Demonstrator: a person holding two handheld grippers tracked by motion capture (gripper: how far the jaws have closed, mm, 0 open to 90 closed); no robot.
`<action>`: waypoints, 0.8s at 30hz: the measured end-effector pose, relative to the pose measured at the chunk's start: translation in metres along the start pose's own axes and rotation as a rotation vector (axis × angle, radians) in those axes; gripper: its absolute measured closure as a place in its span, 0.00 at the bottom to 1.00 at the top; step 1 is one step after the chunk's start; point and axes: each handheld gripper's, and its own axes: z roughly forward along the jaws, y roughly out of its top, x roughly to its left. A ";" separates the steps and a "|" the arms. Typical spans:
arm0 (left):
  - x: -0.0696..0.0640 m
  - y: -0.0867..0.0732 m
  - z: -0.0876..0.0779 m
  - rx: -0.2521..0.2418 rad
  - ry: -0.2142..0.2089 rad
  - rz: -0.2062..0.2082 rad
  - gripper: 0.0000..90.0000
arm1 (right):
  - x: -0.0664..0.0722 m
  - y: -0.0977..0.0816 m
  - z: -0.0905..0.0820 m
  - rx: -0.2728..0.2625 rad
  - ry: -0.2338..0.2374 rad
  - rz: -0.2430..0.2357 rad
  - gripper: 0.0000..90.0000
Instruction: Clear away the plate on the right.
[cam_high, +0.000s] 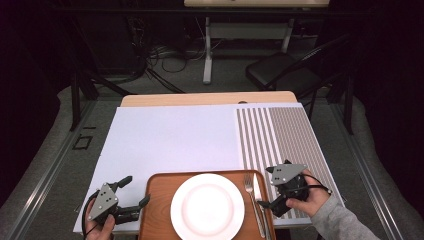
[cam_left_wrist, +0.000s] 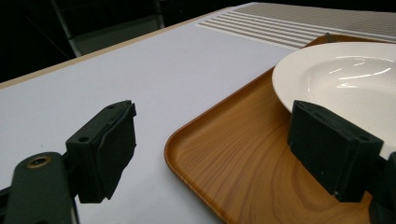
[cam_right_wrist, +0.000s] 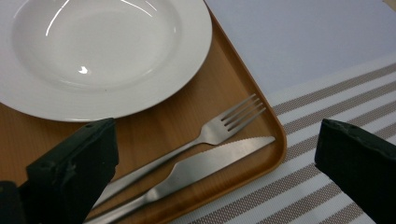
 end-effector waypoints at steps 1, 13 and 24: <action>0.000 0.000 0.000 0.000 0.000 0.000 0.17 | -0.002 -0.002 -0.002 0.004 -0.005 0.002 0.00; 0.000 0.000 0.000 0.000 0.000 0.001 0.17 | -0.019 -0.021 -0.015 -0.012 -0.075 0.094 0.00; 0.000 0.000 0.000 0.000 0.001 0.000 0.17 | -0.028 -0.035 -0.022 -0.012 -0.110 0.136 0.00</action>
